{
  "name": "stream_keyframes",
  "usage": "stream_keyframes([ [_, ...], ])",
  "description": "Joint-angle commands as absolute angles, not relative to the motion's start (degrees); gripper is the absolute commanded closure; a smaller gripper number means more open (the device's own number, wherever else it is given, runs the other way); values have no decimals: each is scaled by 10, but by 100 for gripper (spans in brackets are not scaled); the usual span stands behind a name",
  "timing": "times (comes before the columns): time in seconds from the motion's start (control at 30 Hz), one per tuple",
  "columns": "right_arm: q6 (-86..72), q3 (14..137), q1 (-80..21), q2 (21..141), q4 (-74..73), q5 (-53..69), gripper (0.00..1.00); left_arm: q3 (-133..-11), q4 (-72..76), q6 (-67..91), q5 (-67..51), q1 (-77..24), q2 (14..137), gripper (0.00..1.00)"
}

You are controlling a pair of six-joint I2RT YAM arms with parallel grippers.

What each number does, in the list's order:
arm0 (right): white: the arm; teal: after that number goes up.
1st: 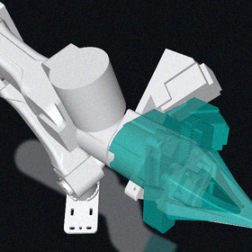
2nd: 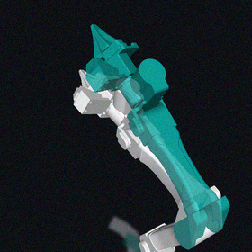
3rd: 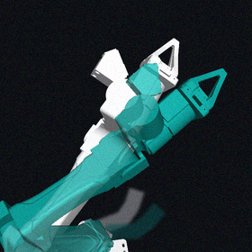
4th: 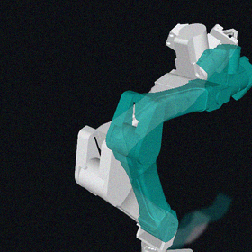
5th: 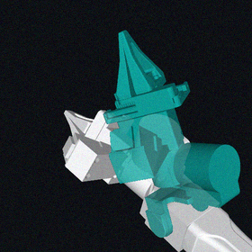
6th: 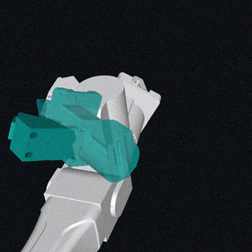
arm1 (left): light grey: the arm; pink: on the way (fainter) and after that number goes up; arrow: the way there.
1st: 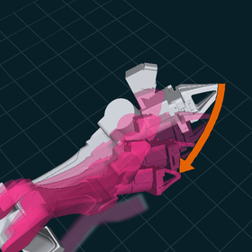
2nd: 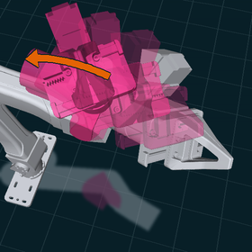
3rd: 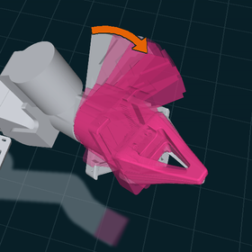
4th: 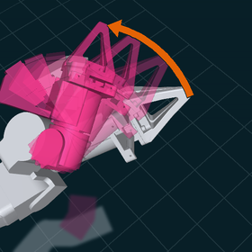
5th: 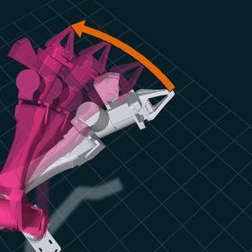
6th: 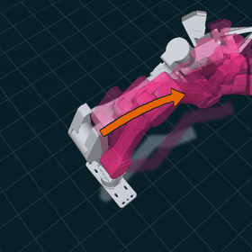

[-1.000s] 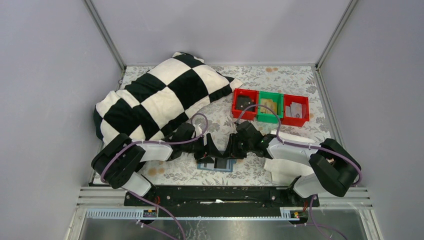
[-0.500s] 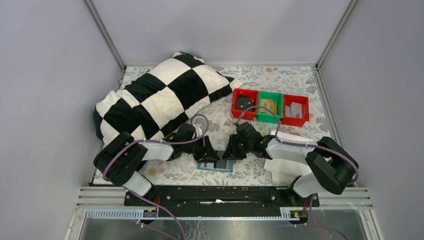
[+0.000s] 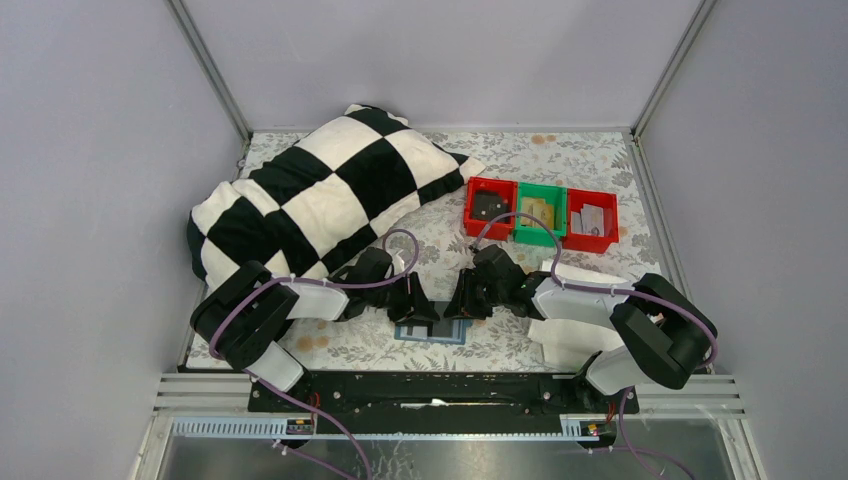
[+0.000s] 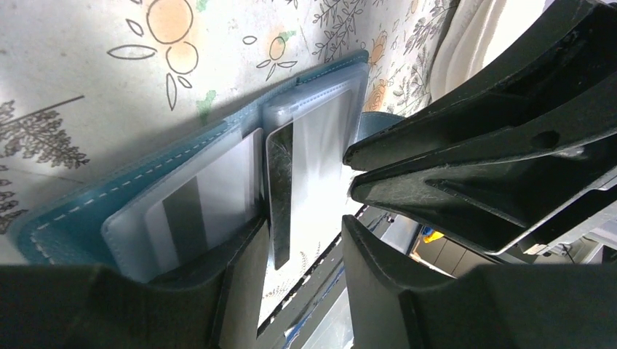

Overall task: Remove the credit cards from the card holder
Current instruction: Remove the credit card from the card holder.

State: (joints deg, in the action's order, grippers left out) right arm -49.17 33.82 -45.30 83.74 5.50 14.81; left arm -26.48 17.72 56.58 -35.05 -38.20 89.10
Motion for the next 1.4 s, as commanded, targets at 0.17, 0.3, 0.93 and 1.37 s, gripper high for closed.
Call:
stream_keyframes([
  [0.17, -487, 322, -451, 842, 29, 135, 66, -270, 154, 528, -287, -384, 885, 68],
  [0.3, -486, 322, -451, 841, 29, 136, 67, -267, 171, 535, -294, -384, 898, 84],
  [0.93, -493, 296, -443, 845, 25, 121, 68, -246, 61, 484, -278, -339, 794, 100],
  [1.37, -484, 363, -429, 758, 6, 168, 48, -338, -105, 426, -267, -305, 637, 100],
])
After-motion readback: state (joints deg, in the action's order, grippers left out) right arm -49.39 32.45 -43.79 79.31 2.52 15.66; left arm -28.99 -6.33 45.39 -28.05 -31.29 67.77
